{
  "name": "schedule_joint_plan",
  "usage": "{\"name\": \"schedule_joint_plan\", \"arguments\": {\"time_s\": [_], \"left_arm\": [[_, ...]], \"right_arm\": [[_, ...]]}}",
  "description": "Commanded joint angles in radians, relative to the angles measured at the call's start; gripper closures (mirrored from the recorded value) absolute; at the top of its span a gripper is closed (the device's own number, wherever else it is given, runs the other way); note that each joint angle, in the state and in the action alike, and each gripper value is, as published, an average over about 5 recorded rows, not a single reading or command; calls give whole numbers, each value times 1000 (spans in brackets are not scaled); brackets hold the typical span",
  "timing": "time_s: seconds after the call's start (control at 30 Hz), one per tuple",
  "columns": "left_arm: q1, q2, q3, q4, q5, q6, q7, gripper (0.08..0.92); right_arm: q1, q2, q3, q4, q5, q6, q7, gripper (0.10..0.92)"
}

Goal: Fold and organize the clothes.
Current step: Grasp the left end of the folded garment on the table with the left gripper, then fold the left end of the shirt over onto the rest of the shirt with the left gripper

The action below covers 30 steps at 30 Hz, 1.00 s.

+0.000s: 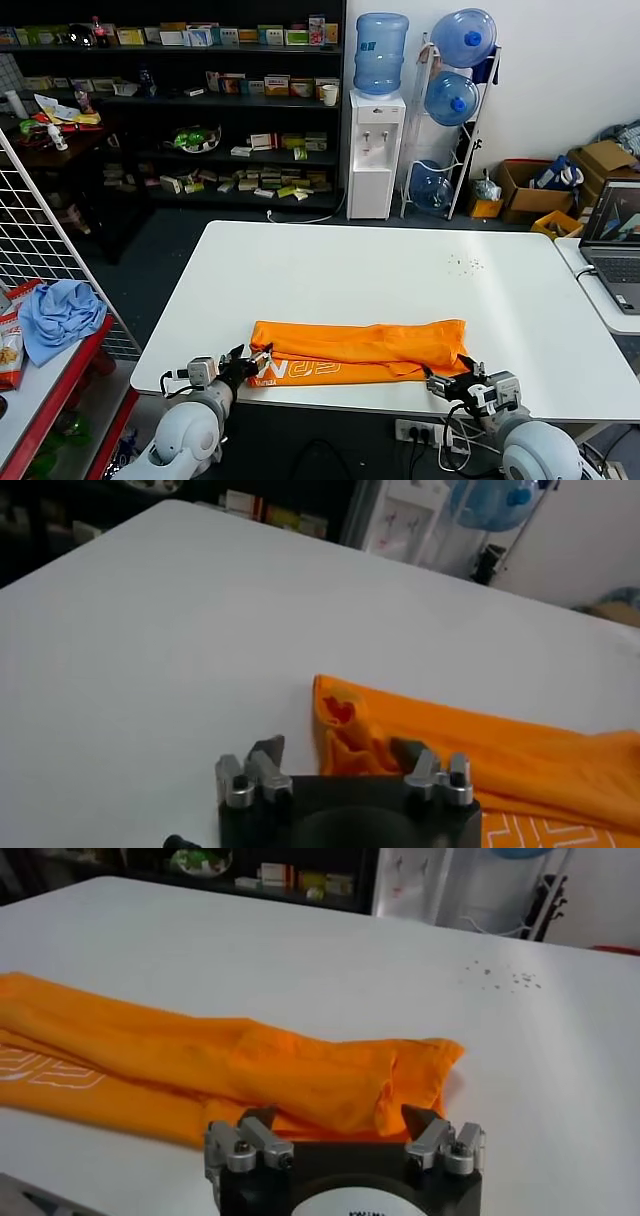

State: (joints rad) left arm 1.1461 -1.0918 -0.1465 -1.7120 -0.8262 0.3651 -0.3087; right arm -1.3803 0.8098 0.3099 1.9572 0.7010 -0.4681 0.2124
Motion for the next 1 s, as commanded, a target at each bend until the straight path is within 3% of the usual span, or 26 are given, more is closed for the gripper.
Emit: {"name": "schedule_joint_plan", "arguments": {"time_s": [0.03,0.4,0.63,1.0], "left_arm": [[-7,0,1,39,-34,14,13,359],[8,4,-3,16,-24,23,42,671],[12,58,-64,-16,-30,37,62,858],[-5,217,-195,52,18,38,55,876]], "right_arm": [[-3,0,-1,6,5,-2,2,203],[0,-3,0,12,22,-6,5,203],[-4,-2,6,21,23,-4,6,203],[12,6,-5,32,20,13,11,203]]}}
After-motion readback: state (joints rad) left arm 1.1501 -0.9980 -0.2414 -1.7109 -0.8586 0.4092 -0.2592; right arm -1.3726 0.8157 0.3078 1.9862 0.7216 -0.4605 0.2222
